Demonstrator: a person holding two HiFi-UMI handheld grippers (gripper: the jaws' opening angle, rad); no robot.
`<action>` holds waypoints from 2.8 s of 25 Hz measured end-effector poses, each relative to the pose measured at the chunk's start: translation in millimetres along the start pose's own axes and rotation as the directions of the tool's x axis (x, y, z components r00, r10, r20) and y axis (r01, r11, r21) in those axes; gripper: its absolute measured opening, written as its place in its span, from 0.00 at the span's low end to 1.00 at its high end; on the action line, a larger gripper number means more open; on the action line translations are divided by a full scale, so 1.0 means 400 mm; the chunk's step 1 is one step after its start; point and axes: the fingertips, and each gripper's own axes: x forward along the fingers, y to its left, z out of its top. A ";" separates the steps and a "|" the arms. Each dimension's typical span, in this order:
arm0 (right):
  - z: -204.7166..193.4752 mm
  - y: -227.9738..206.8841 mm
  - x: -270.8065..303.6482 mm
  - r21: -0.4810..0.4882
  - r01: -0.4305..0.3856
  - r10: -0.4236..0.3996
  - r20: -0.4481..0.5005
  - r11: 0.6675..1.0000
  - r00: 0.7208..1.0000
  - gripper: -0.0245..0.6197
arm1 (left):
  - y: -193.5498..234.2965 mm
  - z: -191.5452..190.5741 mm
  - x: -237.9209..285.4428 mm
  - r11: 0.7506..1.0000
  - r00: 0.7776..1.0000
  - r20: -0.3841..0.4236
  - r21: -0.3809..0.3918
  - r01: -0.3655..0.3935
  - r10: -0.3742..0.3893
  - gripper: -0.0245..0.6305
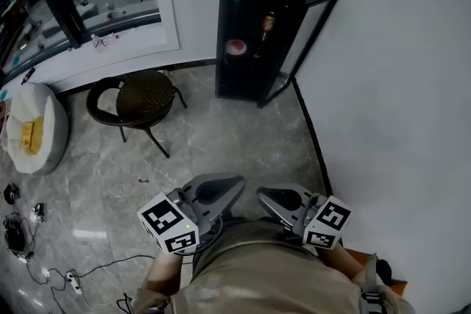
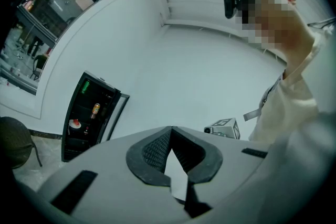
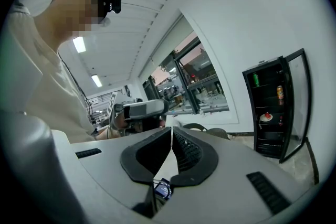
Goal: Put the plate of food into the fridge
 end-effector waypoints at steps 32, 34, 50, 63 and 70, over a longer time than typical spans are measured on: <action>0.080 -0.332 0.052 0.164 -0.020 0.018 0.015 0.986 1.000 0.07 | 0.231 0.079 0.201 0.982 0.982 -0.023 -0.033 -0.186 0.185 0.05; 0.096 -0.362 0.050 0.171 -0.020 0.017 0.020 0.985 1.000 0.07 | 0.247 0.100 0.227 0.978 0.978 -0.017 -0.025 -0.207 0.206 0.05; 0.126 -0.605 -0.075 0.294 -0.011 -0.003 0.050 0.956 0.999 0.07 | 0.280 0.100 0.489 0.967 0.962 -0.101 0.014 -0.254 0.255 0.05; 0.107 -0.717 -0.173 0.323 -0.044 0.023 0.070 0.945 0.997 0.07 | 0.277 0.102 0.614 0.944 0.935 -0.150 0.128 -0.304 0.322 0.05; 0.101 -0.758 -0.193 0.327 -0.032 0.011 0.064 0.944 0.998 0.07 | 0.260 0.101 0.665 0.939 0.944 -0.167 0.245 -0.240 0.285 0.05</action>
